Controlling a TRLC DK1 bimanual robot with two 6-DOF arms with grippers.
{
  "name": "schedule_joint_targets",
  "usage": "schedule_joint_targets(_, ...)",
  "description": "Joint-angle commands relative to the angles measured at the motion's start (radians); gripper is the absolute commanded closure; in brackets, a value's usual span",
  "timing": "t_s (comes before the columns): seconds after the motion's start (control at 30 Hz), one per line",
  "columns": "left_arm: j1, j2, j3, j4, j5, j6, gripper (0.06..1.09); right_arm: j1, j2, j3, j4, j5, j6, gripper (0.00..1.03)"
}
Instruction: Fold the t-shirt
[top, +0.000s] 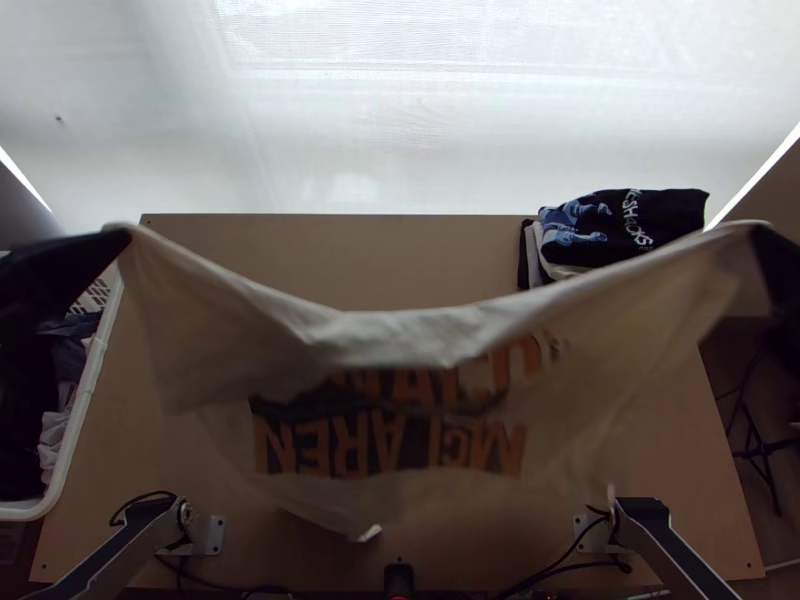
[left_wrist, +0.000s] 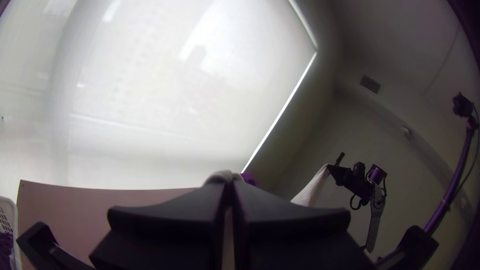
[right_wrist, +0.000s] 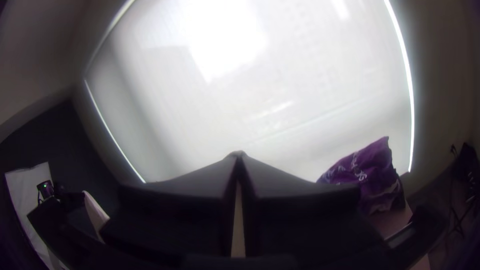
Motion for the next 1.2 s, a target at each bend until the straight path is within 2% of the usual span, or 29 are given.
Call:
schedule_joint_targets(0.0, 0.054, 0.166, -0.176, 0.156, -0.007, 0.015, 1.05, 0.03, 0.097, -0.234, 0.114, -0.016, -0.08, 1.0)
schedule_joint_targets(0.13, 0.034, 0.289, -0.218, 0.24, -0.03, 0.021, 1.05, 0.03, 0.198, -0.259, 0.164, -0.016, -0.137, 1.0)
schedule_joint_targets(0.37, -0.009, 0.453, -0.333, 0.318, -0.09, 0.123, 1.05, 0.051, 0.365, -0.286, 0.301, -0.016, -0.154, 1.0)
schedule_joint_targets(0.6, -0.024, 0.577, -0.351, 0.432, -0.15, 0.129, 1.05, 0.062, 0.526, -0.291, 0.424, -0.015, -0.195, 1.0)
schedule_joint_targets(0.9, -0.061, 0.803, -0.202, 0.469, -0.242, 0.136, 1.05, 0.059, 0.755, -0.185, 0.506, -0.004, -0.237, 1.0)
schedule_joint_targets(1.17, -0.081, 1.024, 0.009, 0.461, -0.315, 0.138, 1.05, 0.06, 0.948, -0.029, 0.509, 0.0, -0.249, 1.0)
